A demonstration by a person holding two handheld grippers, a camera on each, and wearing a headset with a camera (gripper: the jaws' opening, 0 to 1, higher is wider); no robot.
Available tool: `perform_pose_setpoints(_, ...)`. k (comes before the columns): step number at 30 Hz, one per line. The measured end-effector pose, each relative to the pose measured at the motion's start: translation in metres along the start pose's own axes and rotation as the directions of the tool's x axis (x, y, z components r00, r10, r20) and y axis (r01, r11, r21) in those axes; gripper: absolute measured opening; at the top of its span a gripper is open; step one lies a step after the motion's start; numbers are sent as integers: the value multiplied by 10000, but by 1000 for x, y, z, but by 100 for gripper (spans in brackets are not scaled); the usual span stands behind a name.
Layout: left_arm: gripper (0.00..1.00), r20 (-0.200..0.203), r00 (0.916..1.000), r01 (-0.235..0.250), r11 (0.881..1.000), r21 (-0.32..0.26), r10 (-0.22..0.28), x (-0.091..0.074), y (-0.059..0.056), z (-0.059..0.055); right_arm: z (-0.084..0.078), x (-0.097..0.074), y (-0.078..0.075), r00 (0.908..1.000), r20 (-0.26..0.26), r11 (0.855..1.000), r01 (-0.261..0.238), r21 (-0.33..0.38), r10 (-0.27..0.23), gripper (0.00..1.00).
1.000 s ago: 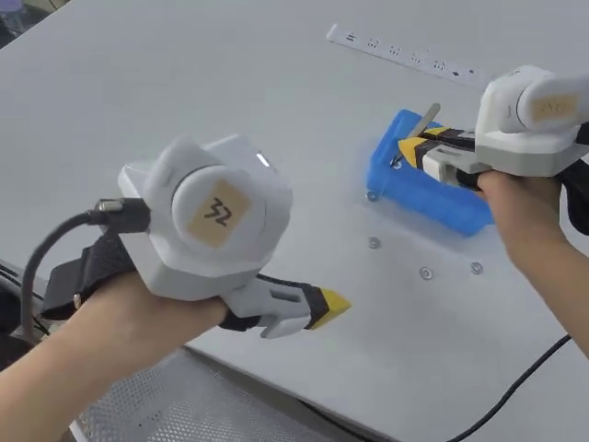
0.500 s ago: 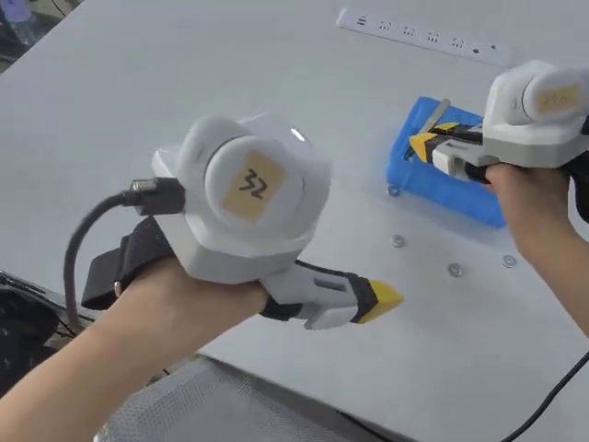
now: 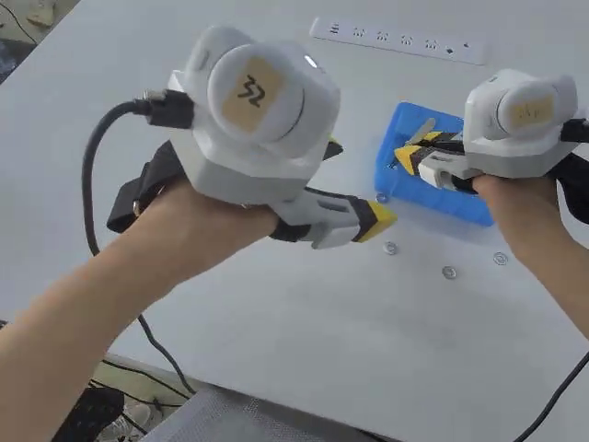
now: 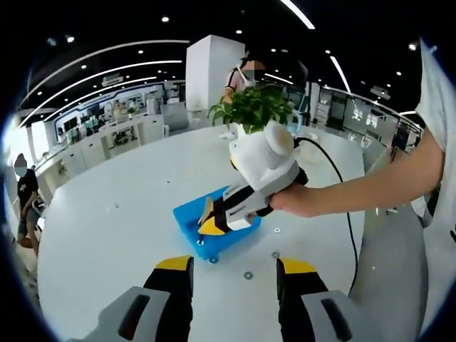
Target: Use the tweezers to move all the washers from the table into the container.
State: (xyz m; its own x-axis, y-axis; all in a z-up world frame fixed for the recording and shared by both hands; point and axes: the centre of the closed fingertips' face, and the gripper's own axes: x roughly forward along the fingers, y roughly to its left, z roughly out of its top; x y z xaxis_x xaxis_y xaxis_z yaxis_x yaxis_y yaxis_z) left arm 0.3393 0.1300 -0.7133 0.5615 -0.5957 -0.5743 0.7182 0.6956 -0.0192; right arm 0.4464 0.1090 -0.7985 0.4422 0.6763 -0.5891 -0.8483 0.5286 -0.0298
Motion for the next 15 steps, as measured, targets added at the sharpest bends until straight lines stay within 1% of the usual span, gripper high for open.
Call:
perform_pose_setpoints(1, 40, 54, 10000, 78, 9998, 183, -79, 1, 2, 4, 1, -4, 0, 10000, -4, 10000, 31, 5, -31, 3)
perform_pose_setpoints(2, 34, 94, 9998, 183, 9992, 360, -186, 1, 4, 9, 3, -8, -4, 9999, 50, 9999, 151, -18, -151, 3)
perform_pose_setpoints(3, 31, 140, 9996, 231, 9987, 457, -237, 0, 5, 12, 4, -11, -4, 9998, 53, 9998, 175, -17, -175, 3)
perform_pose_setpoints(5, 24, 404, 9984, 360, 9964, 763, -392, -2, 7, 22, 10, -24, 2, 9996, 173, 9998, 220, 29, -220, 2)
perform_pose_setpoints(6, 22, 549, 9971, 471, 9951, 866, -520, -3, 7, 29, 13, -30, 2, 9993, 246, 9996, 285, 32, -285, 2)
perform_pose_setpoints(8, 21, 736, 9945, 669, 9925, 1023, -746, -2, 8, 38, 17, -40, 10, 9989, 282, 9992, 385, -121, -382, 2)
perform_pose_setpoints(10, 19, 881, 9901, 982, 9875, 1234, -1095, -2, 1, 48, 19, -52, 21, 9985, 217, 9978, 506, -430, -497, 2)
perform_pose_setpoints(11, 17, 927, 9886, 1056, 9856, 1319, -1183, -2, -1, 50, 21, -58, 28, 9982, 249, 9971, 550, -521, -537, 2)
perform_pose_setpoints(12, 14, 977, 9832, 1372, 9774, 1610, -1542, -1, -7, 54, 22, -62, 33, 9983, 241, 9970, 540, -562, -527, 2)
perform_pose_setpoints(13, 12, 995, 9797, 1538, 9712, 1820, -1738, 0, -10, 55, 23, -67, 41, 9985, 200, 9966, 524, -635, -512, 2)
perform_pose_setpoints(14, 11, 983, 9756, 1718, 9611, 2161, -1965, 3, -13, 55, 23, -70, 45, 9986, 174, 9962, 516, -700, -505, 2)
perform_pose_setpoints(15, 12, 863, 9698, 2004, 9466, 2525, -2283, 4, -17, 55, 21, -73, 53, 9990, 45, 9950, 451, -891, -449, 2)
